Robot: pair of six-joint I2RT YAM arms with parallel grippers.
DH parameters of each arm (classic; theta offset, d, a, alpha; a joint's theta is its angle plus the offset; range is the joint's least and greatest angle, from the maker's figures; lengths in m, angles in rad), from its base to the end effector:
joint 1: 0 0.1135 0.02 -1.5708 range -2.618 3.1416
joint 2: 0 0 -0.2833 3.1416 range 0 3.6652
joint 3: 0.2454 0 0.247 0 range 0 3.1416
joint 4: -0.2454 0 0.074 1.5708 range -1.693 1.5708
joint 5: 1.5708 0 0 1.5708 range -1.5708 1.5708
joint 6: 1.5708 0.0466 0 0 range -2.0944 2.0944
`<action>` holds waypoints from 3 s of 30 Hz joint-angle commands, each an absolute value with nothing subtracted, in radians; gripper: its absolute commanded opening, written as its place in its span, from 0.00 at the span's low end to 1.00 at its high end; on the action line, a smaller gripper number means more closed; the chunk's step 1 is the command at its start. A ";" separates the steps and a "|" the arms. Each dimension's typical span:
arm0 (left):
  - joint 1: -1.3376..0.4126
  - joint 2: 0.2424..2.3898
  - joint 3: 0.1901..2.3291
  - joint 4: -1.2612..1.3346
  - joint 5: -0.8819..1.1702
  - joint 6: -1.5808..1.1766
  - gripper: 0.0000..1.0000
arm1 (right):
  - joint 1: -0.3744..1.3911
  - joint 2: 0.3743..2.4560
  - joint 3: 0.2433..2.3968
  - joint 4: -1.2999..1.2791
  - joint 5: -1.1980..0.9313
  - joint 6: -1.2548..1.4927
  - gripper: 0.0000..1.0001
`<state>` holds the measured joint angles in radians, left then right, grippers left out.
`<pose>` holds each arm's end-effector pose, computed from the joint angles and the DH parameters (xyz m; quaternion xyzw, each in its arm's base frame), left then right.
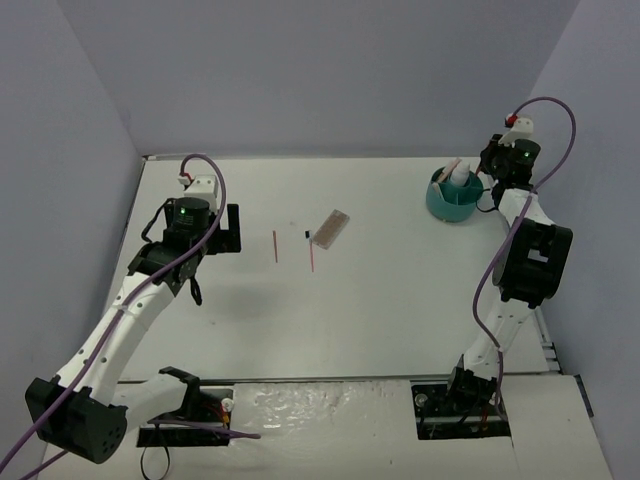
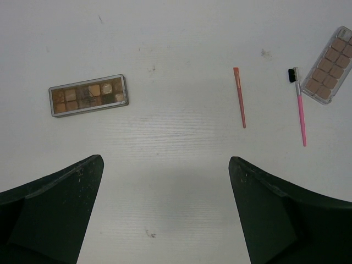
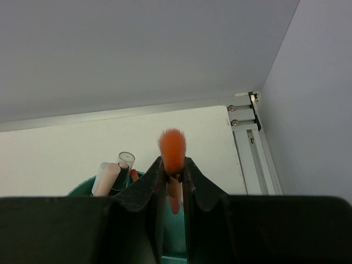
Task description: Organize the makeup
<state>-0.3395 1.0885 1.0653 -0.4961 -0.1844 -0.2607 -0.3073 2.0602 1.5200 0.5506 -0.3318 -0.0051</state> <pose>0.2231 -0.0697 0.3595 -0.0122 0.8624 -0.0717 0.5009 0.4884 -0.1391 0.2930 -0.0116 0.7035 0.0057 0.7106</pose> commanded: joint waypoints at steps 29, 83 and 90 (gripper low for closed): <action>-0.330 1.097 1.092 -0.458 -0.156 -0.274 0.97 | -0.305 1.831 1.464 0.519 -0.319 0.063 0.53; -0.428 2.171 1.779 -0.799 -0.113 -0.641 0.33 | -0.032 0.942 0.910 0.140 -0.022 0.242 1.00; -0.430 2.174 1.704 -0.759 -0.091 -0.661 0.04 | -0.022 0.942 0.914 0.137 -0.021 0.238 1.00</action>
